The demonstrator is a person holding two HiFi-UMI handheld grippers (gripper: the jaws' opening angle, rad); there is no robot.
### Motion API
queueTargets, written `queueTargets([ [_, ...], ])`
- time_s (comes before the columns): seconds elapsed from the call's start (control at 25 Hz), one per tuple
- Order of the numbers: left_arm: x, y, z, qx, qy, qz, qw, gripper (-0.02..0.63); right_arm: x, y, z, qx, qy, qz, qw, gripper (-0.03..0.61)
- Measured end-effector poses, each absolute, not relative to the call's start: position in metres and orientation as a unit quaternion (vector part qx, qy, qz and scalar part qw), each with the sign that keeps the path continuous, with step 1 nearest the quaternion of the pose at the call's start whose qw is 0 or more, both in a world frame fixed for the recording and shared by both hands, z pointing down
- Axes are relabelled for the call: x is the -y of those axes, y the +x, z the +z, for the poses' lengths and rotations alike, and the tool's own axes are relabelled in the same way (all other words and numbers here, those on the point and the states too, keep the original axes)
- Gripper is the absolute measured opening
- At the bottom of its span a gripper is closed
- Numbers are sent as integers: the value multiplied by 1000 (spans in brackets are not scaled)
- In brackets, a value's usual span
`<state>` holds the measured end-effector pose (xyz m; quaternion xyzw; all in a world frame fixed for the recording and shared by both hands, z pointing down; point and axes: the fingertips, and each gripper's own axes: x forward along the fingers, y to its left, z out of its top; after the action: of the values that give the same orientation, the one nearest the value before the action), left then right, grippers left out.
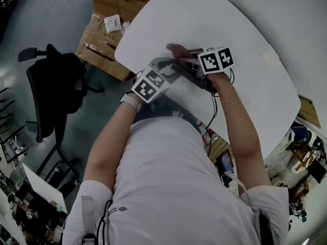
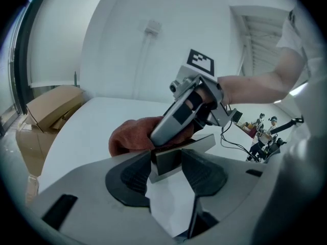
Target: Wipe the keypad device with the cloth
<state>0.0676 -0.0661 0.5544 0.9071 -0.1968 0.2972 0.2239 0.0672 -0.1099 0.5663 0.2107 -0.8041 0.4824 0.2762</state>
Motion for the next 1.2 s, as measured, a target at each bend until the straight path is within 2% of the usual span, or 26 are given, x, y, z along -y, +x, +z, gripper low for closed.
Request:
queueTargets([
  [0.32,66,67,555,203,906,294,226,189,138,82,600,785,261,475,301,112],
  [1.2,65,65,555,214,902,286,242,187,153,105,621,788,242,485,291,112],
])
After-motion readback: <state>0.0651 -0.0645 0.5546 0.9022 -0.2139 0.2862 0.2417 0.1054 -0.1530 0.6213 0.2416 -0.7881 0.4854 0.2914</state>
